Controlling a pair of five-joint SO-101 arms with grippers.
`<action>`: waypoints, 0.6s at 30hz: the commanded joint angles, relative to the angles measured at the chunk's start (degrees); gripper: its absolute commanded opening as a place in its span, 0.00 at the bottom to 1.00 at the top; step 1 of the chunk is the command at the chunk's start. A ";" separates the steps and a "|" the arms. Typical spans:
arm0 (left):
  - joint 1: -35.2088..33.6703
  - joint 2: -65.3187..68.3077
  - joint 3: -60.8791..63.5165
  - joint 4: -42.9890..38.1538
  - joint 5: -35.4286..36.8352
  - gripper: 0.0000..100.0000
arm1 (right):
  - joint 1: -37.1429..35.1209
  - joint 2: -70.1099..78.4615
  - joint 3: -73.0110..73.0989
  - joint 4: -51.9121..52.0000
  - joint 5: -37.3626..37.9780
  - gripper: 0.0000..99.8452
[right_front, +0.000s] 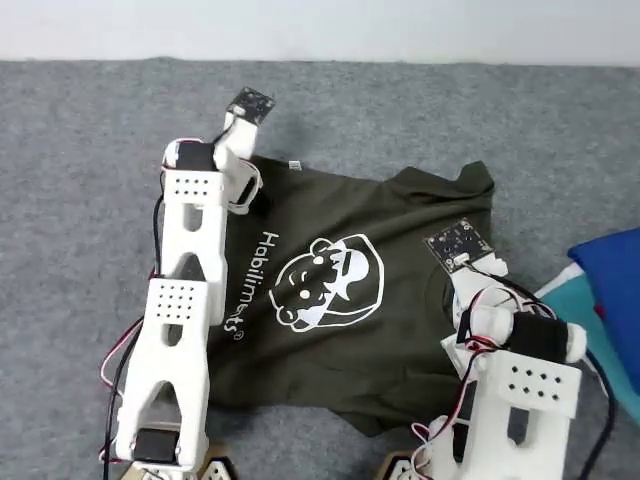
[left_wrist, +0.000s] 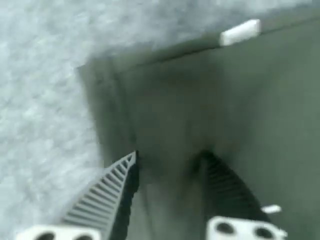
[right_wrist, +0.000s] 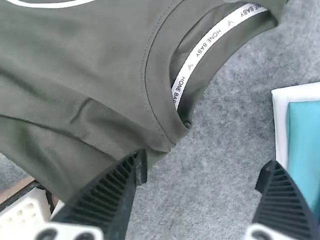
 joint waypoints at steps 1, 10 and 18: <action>-1.23 0.88 -2.07 0.53 -3.78 0.01 | 0.75 -0.48 -0.44 0.31 -0.35 0.35; -9.32 -1.23 -2.07 -1.05 -3.96 0.01 | 0.75 -0.48 -0.44 0.57 -0.35 0.35; -17.14 -2.90 -2.24 -4.31 -1.14 0.07 | 0.57 -0.48 -0.44 0.66 -0.35 0.35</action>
